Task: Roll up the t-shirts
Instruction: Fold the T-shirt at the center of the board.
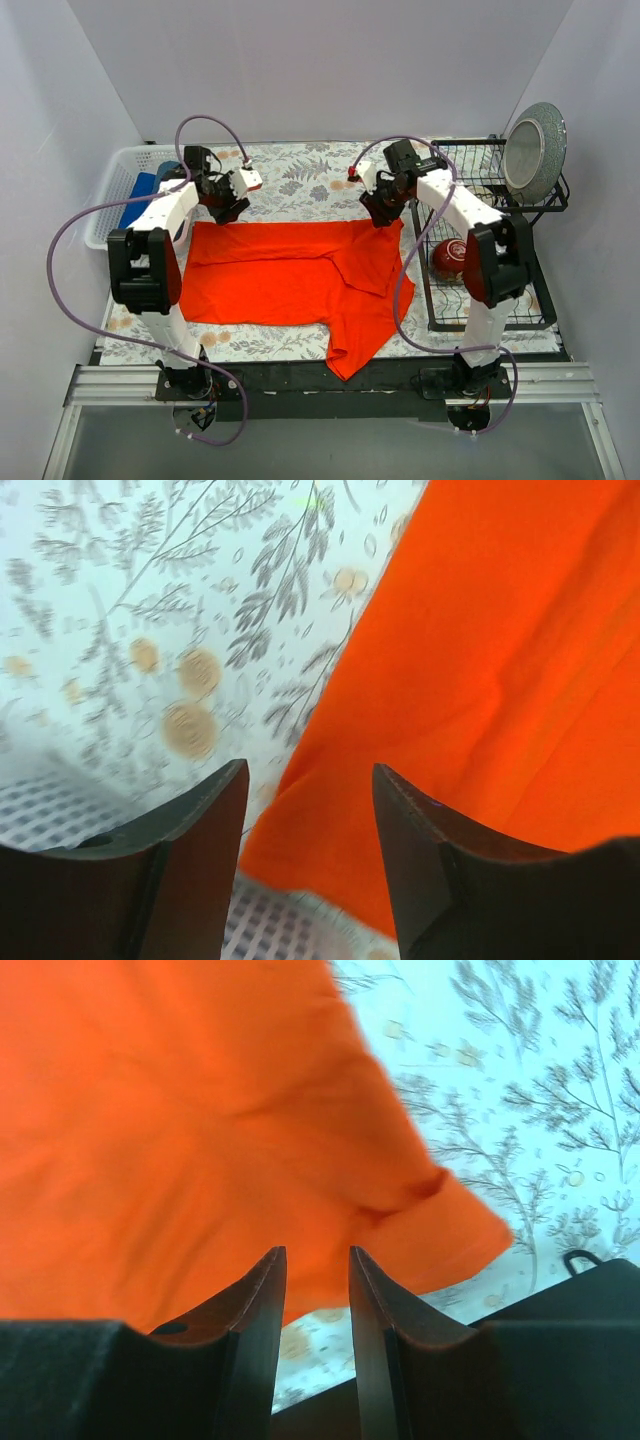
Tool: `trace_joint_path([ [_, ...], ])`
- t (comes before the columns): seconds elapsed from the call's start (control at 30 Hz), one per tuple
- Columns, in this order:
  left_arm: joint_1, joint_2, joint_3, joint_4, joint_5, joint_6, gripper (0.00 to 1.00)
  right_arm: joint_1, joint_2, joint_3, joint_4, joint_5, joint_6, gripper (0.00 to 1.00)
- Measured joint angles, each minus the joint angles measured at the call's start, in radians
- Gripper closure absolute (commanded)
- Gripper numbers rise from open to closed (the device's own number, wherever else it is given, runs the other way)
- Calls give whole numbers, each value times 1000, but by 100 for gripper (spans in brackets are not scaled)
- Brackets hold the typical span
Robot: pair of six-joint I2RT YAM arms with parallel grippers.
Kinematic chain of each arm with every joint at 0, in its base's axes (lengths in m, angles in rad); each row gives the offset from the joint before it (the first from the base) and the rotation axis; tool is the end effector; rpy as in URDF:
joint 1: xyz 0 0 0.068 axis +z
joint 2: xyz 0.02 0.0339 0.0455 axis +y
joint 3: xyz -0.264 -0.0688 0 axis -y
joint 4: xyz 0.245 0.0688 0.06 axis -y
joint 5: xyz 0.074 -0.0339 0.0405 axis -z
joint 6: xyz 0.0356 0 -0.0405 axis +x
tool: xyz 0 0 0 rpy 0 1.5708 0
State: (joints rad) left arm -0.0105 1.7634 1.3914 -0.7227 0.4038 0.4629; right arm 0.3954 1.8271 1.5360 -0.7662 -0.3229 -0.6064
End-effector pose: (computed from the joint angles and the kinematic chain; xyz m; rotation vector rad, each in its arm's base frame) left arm 0.3693 -0.0179 0.2446 0.7260 2.4657 -0.3724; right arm 0.3572 0.1613 0.2622 -1.3349 2.2087 0.3463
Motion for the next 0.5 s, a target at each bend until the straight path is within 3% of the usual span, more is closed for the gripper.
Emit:
trace_joint_path([
  [0.2,-34,123,50,42,-26,-216,52,-35,195,104,42,118,16,62],
  [0.5,-32,170,48,102,-146,-315,56,-53,258,190,37,226,0,62],
])
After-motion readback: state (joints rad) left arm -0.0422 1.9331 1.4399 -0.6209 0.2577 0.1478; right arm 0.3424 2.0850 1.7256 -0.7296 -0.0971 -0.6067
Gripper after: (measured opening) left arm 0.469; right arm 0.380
